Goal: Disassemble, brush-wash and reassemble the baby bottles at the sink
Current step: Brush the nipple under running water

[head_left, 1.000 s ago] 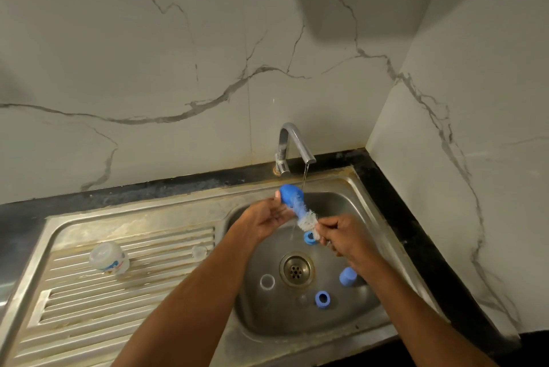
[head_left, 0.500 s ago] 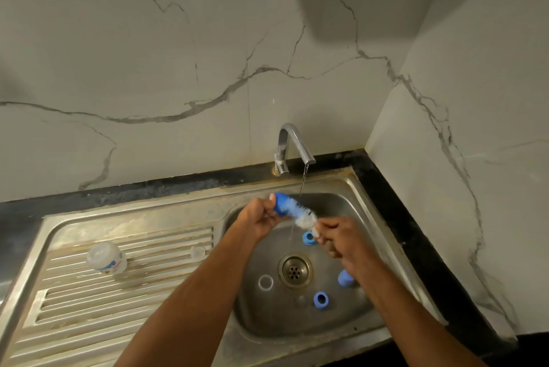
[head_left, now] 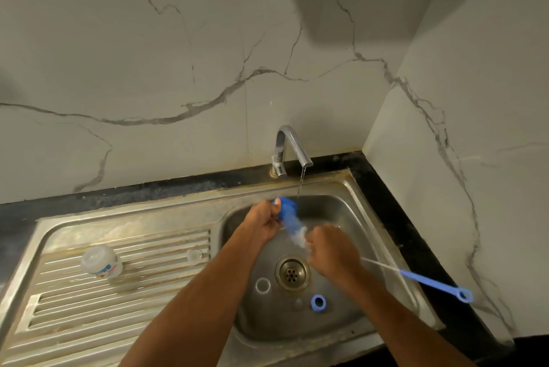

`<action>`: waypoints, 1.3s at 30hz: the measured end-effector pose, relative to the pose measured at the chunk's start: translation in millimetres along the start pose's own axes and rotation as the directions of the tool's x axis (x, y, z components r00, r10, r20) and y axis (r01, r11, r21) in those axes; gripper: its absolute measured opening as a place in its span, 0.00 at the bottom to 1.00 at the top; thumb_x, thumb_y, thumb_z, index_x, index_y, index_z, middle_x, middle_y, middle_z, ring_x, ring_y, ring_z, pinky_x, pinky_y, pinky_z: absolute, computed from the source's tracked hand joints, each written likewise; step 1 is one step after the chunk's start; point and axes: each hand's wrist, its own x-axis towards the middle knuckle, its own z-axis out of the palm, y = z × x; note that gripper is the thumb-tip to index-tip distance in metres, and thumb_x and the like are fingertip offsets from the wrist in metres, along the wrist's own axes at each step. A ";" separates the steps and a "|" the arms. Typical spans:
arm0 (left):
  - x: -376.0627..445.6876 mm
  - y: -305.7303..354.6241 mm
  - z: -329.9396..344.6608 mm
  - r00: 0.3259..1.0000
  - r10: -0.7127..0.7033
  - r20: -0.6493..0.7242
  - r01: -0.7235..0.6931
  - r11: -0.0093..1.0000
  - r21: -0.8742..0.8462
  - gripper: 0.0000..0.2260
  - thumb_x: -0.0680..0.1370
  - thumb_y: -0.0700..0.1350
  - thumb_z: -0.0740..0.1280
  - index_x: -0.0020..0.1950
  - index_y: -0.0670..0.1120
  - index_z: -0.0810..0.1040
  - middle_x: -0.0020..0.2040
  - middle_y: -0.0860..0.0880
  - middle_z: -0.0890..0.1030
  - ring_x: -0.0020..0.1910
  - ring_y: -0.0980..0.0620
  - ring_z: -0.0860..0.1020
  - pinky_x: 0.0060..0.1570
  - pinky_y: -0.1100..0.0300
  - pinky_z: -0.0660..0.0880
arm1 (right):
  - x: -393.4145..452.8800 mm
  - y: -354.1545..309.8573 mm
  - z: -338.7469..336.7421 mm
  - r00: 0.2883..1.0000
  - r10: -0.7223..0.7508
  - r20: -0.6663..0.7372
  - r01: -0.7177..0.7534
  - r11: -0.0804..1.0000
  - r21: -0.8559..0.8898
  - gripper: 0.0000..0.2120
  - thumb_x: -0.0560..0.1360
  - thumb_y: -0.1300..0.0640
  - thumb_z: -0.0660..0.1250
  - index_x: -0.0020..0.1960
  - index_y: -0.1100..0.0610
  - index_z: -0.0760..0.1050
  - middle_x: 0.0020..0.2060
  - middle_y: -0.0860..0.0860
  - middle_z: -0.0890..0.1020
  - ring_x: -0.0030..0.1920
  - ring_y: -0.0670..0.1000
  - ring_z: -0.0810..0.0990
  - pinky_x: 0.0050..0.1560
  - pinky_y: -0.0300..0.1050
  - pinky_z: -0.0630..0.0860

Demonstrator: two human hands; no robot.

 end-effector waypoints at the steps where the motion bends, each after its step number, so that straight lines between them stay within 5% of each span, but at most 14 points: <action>1: -1.0 -0.1 -3.6 1.000 0.004 -0.030 -0.005 1.000 -0.011 0.17 0.79 0.31 0.61 0.68 0.33 0.70 0.63 0.34 0.77 0.60 0.38 0.79 0.57 0.45 0.78 | 5.6 3.1 -1.6 0.996 0.022 0.087 -0.040 0.977 0.210 0.05 0.76 0.59 0.69 0.44 0.60 0.82 0.33 0.53 0.81 0.34 0.50 0.80 0.39 0.48 0.80; 4: -8.2 7.0 -11.4 1.000 0.010 -0.021 -0.011 0.999 -0.046 0.16 0.80 0.32 0.59 0.67 0.35 0.72 0.61 0.35 0.79 0.55 0.39 0.81 0.48 0.46 0.80 | 20.7 24.4 -12.5 0.917 0.283 0.280 -0.381 0.422 0.822 0.09 0.80 0.65 0.62 0.49 0.63 0.82 0.29 0.54 0.78 0.23 0.47 0.70 0.23 0.41 0.69; 7: -12.8 18.9 -0.1 0.999 0.039 0.031 -0.037 0.998 -0.052 0.13 0.80 0.32 0.58 0.65 0.35 0.71 0.58 0.35 0.79 0.57 0.39 0.80 0.53 0.46 0.78 | 16.2 18.3 -10.2 0.795 0.254 0.550 -0.518 -0.185 0.835 0.13 0.80 0.68 0.53 0.49 0.62 0.76 0.28 0.51 0.72 0.22 0.44 0.62 0.19 0.35 0.58; 10: -12.0 21.7 8.0 0.999 0.041 0.012 -0.041 0.999 0.005 0.17 0.78 0.32 0.61 0.67 0.34 0.70 0.64 0.34 0.76 0.59 0.39 0.79 0.50 0.46 0.79 | 9.5 1.9 -0.3 0.862 0.308 0.402 -0.497 0.361 0.789 0.12 0.79 0.66 0.61 0.42 0.58 0.79 0.27 0.50 0.75 0.22 0.43 0.65 0.22 0.38 0.63; 12: -14.8 19.3 7.3 1.000 0.021 0.018 -0.021 1.000 0.022 0.14 0.78 0.31 0.61 0.64 0.35 0.72 0.66 0.34 0.75 0.60 0.37 0.79 0.48 0.46 0.79 | 9.6 6.1 -5.9 0.956 0.258 0.139 -0.289 0.910 0.297 0.06 0.78 0.58 0.68 0.43 0.54 0.80 0.32 0.47 0.78 0.30 0.42 0.74 0.35 0.41 0.76; 13: -15.5 16.6 5.8 1.000 0.009 0.021 -0.009 1.000 0.023 0.12 0.79 0.31 0.61 0.62 0.36 0.72 0.64 0.34 0.75 0.59 0.37 0.79 0.49 0.46 0.79 | 8.2 6.9 -14.0 0.973 0.225 0.055 -0.226 0.974 -0.003 0.04 0.78 0.54 0.68 0.49 0.54 0.79 0.39 0.48 0.79 0.38 0.44 0.78 0.43 0.41 0.78; 18: -6.3 16.2 17.9 0.994 0.020 0.111 -0.020 1.000 -0.001 0.11 0.80 0.32 0.59 0.62 0.36 0.71 0.60 0.35 0.77 0.61 0.37 0.78 0.60 0.44 0.77 | -4.5 -15.9 -25.6 0.999 0.039 -0.021 -0.044 0.916 -0.399 0.14 0.83 0.54 0.57 0.66 0.58 0.70 0.53 0.53 0.79 0.50 0.50 0.79 0.49 0.43 0.73; 22: -4.3 15.2 9.4 0.999 0.019 0.046 -0.020 1.000 0.009 0.10 0.79 0.30 0.58 0.59 0.35 0.73 0.58 0.36 0.77 0.59 0.40 0.79 0.58 0.46 0.78 | 16.5 -5.8 -27.3 0.978 0.132 0.164 -0.182 0.920 0.346 0.07 0.79 0.60 0.65 0.45 0.58 0.79 0.34 0.49 0.78 0.33 0.42 0.77 0.36 0.37 0.73; 24: -3.1 17.8 3.7 0.998 0.017 0.053 -0.014 0.999 -0.040 0.16 0.80 0.31 0.58 0.67 0.35 0.71 0.59 0.35 0.79 0.55 0.39 0.81 0.47 0.46 0.80 | 26.2 11.0 -32.4 0.896 0.301 0.328 -0.427 0.375 0.823 0.09 0.80 0.65 0.60 0.49 0.62 0.79 0.30 0.51 0.75 0.24 0.44 0.68 0.24 0.36 0.65; 26: -1.9 24.9 7.3 0.996 0.029 0.089 -0.023 0.998 -0.066 0.16 0.80 0.32 0.58 0.69 0.35 0.70 0.60 0.35 0.78 0.54 0.39 0.81 0.47 0.46 0.80 | 23.1 16.9 -27.6 0.813 0.248 0.526 -0.496 -0.178 0.850 0.13 0.80 0.67 0.54 0.56 0.65 0.76 0.30 0.52 0.73 0.24 0.44 0.64 0.20 0.35 0.61; 28: -2.2 29.3 13.4 0.994 0.036 0.105 -0.034 0.999 -0.025 0.11 0.81 0.32 0.58 0.63 0.34 0.72 0.58 0.35 0.77 0.53 0.40 0.80 0.56 0.45 0.78 | 19.9 15.3 -11.4 0.807 0.242 0.539 -0.551 -0.022 0.834 0.12 0.80 0.66 0.55 0.52 0.61 0.78 0.31 0.52 0.74 0.24 0.44 0.64 0.20 0.36 0.62; 31: -5.6 20.7 10.9 0.997 0.022 0.078 -0.025 0.999 0.038 0.08 0.80 0.32 0.60 0.59 0.37 0.73 0.63 0.36 0.75 0.60 0.38 0.78 0.60 0.44 0.77 | 18.8 11.5 -7.6 0.929 0.312 0.201 -0.358 0.895 0.265 0.05 0.78 0.58 0.65 0.48 0.54 0.80 0.38 0.51 0.81 0.32 0.47 0.77 0.34 0.43 0.76; 35: -4.8 13.6 8.3 0.997 0.023 0.074 -0.023 1.000 0.000 0.11 0.79 0.31 0.61 0.61 0.37 0.72 0.63 0.35 0.75 0.62 0.37 0.78 0.65 0.42 0.75 | 5.9 -1.6 -14.9 0.991 0.088 -0.101 -0.123 0.898 -0.423 0.12 0.81 0.53 0.61 0.61 0.57 0.74 0.49 0.52 0.81 0.45 0.49 0.80 0.44 0.42 0.74; 39: 2.0 12.2 6.9 0.998 0.043 0.043 -0.045 0.998 0.046 0.13 0.80 0.32 0.61 0.65 0.34 0.73 0.63 0.35 0.77 0.59 0.41 0.79 0.59 0.46 0.78 | 10.6 -3.3 -5.2 0.992 0.081 0.098 -0.094 0.987 0.129 0.10 0.80 0.57 0.64 0.41 0.50 0.76 0.35 0.48 0.78 0.35 0.44 0.75 0.44 0.47 0.80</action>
